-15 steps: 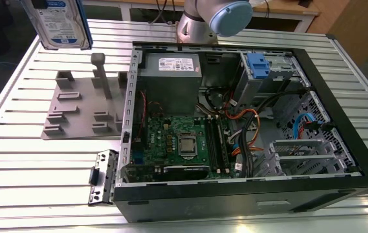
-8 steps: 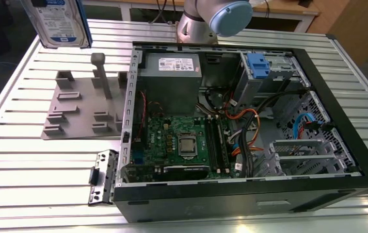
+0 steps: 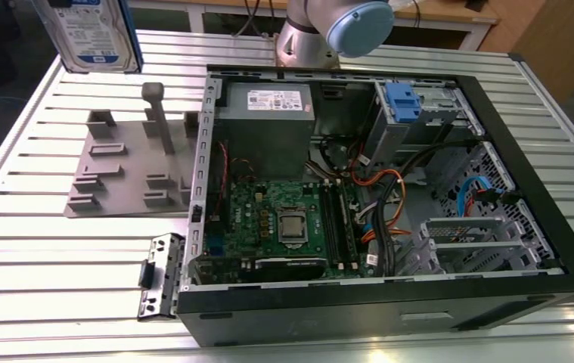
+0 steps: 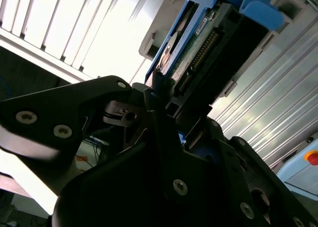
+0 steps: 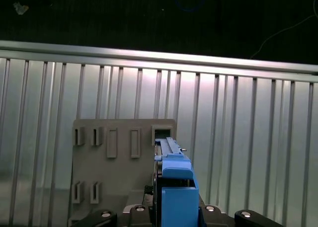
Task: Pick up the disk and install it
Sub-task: 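Pick up the disk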
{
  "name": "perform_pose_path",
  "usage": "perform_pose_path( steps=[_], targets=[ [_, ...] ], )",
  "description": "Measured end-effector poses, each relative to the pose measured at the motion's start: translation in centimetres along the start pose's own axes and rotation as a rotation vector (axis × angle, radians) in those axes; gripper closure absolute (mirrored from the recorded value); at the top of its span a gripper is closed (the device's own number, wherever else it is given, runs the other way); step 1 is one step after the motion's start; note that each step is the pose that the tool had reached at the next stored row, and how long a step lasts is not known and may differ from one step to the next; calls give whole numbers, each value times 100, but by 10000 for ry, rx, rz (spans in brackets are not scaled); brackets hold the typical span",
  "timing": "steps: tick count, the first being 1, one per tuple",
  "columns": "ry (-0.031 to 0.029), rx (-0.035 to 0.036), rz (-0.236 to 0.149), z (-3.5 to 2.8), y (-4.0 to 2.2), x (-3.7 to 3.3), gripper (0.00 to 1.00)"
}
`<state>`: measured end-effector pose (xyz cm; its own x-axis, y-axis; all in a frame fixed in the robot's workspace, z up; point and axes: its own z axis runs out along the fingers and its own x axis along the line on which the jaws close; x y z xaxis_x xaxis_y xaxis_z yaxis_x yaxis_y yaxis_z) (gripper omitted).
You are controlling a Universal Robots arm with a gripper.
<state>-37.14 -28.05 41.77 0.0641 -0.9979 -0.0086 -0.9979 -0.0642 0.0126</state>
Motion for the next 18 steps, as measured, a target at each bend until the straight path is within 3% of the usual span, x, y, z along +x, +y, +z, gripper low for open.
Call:
perform_pose_path(
  steps=[18],
  targets=[
    [0,-1,0,-103,1,-1,64]
  ],
)
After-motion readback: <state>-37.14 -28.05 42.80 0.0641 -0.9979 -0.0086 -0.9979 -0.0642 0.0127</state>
